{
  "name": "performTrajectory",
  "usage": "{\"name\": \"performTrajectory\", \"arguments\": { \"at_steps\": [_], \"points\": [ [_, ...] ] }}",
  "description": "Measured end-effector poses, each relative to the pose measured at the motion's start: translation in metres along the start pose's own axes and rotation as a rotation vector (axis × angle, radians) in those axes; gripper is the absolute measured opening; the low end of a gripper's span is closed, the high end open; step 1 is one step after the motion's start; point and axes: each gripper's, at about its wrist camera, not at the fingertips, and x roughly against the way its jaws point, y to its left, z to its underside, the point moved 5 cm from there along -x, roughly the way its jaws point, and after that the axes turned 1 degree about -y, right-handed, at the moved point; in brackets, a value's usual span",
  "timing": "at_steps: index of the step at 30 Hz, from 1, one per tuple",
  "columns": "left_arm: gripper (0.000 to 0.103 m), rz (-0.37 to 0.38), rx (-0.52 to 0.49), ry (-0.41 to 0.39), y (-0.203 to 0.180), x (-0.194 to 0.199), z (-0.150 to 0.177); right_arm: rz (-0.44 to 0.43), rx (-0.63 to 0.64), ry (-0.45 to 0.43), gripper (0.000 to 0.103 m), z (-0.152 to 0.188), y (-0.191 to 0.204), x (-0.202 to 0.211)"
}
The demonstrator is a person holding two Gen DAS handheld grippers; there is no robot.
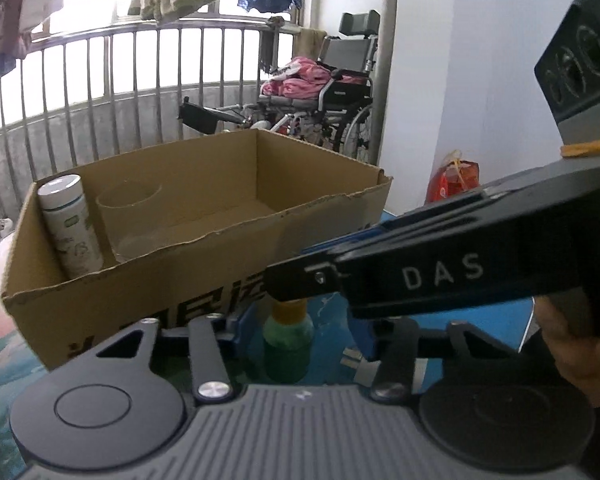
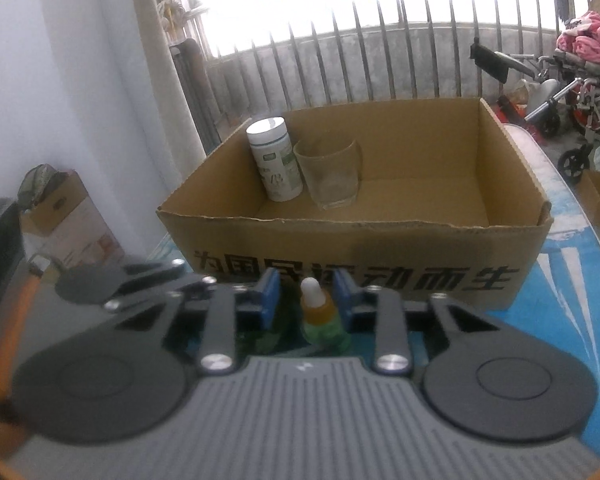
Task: Organize rigid objects
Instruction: 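Close the right gripper on the small dropper bottle, then carry the dropper bottle into the box and open the right gripper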
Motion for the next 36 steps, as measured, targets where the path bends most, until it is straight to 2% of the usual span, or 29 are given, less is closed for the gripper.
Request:
{"name": "performTrajectory", "arguments": {
  "at_steps": [5, 8, 10, 22, 36],
  "points": [
    [0.034, 0.0, 0.007, 0.01, 0.002, -0.009, 0.0, -0.014, 0.006, 0.011, 0.01, 0.0, -0.002, -0.003],
    [0.024, -0.011, 0.017, 0.004, 0.007, -0.01, -0.001, -0.009, 0.017, 0.007, 0.009, 0.0, -0.003, -0.002],
    [0.021, -0.011, 0.031, 0.002, 0.011, -0.011, -0.001, -0.006, 0.022, 0.006, 0.008, -0.001, -0.003, -0.003],
    [0.021, -0.009, 0.047, -0.034, 0.006, -0.004, -0.007, 0.002, 0.035, -0.005, 0.008, -0.002, 0.002, 0.002],
    [0.021, -0.058, -0.008, -0.152, -0.02, 0.057, -0.042, -0.013, 0.089, -0.121, 0.008, -0.023, 0.026, 0.07]
  ]
}}
